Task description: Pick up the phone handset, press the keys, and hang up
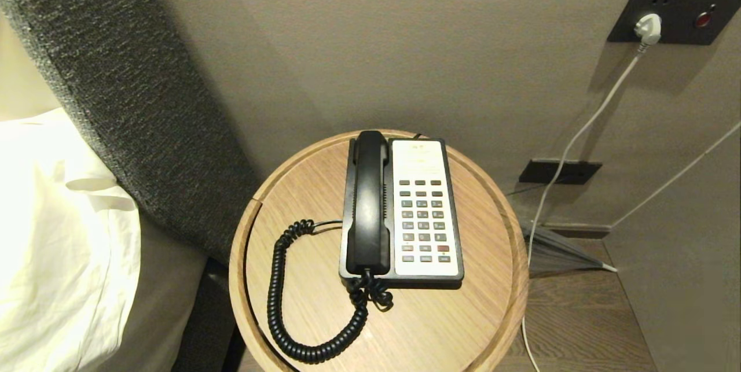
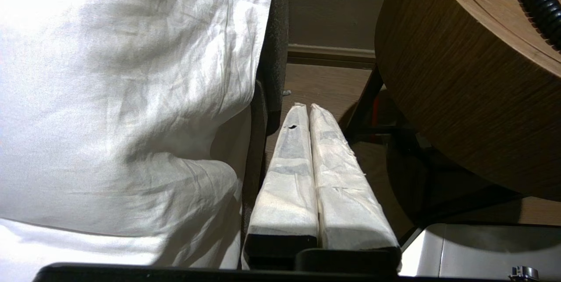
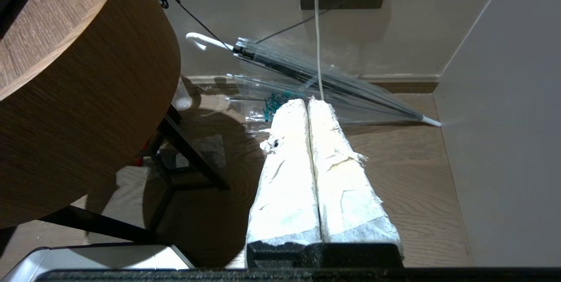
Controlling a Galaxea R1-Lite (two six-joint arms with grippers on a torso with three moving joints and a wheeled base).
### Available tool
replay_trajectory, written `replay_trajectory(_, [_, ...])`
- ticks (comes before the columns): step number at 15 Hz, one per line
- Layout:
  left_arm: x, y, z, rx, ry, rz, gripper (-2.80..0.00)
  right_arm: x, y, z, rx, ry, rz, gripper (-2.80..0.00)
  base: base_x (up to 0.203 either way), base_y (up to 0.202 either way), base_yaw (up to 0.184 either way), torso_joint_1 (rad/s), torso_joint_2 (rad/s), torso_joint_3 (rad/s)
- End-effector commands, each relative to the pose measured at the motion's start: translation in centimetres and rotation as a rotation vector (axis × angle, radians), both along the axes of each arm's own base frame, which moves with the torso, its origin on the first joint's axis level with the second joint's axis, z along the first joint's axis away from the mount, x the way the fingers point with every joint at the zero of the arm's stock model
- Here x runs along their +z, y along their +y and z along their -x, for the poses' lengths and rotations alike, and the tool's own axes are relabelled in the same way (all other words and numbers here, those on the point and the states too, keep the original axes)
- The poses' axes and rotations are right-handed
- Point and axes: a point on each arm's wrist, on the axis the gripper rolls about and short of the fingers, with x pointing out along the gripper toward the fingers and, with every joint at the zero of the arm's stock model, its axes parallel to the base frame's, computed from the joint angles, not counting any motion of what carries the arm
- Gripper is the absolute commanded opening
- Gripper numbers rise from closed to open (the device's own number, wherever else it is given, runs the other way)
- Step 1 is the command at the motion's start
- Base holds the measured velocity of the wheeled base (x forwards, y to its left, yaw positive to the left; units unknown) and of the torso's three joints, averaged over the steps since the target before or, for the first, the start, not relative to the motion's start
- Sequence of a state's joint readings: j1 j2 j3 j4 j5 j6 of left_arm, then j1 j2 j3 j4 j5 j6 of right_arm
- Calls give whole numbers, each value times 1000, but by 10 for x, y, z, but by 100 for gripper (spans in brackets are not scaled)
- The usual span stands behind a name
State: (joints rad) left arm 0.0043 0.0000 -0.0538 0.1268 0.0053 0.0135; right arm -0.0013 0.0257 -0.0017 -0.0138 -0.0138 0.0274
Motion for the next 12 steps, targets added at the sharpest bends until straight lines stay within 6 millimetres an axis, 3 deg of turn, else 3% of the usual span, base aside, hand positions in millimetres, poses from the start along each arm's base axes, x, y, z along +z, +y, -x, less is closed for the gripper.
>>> replay_trajectory(1, [0, 0, 0, 3, 1, 1, -280, 0, 0, 0, 0, -3, 1, -280, 0, 0, 0, 0, 0, 0])
replay_trajectory(12, [0, 0, 0, 1, 1, 0, -280, 0, 0, 0, 0, -3, 0, -280, 0, 0, 0, 0, 0, 0])
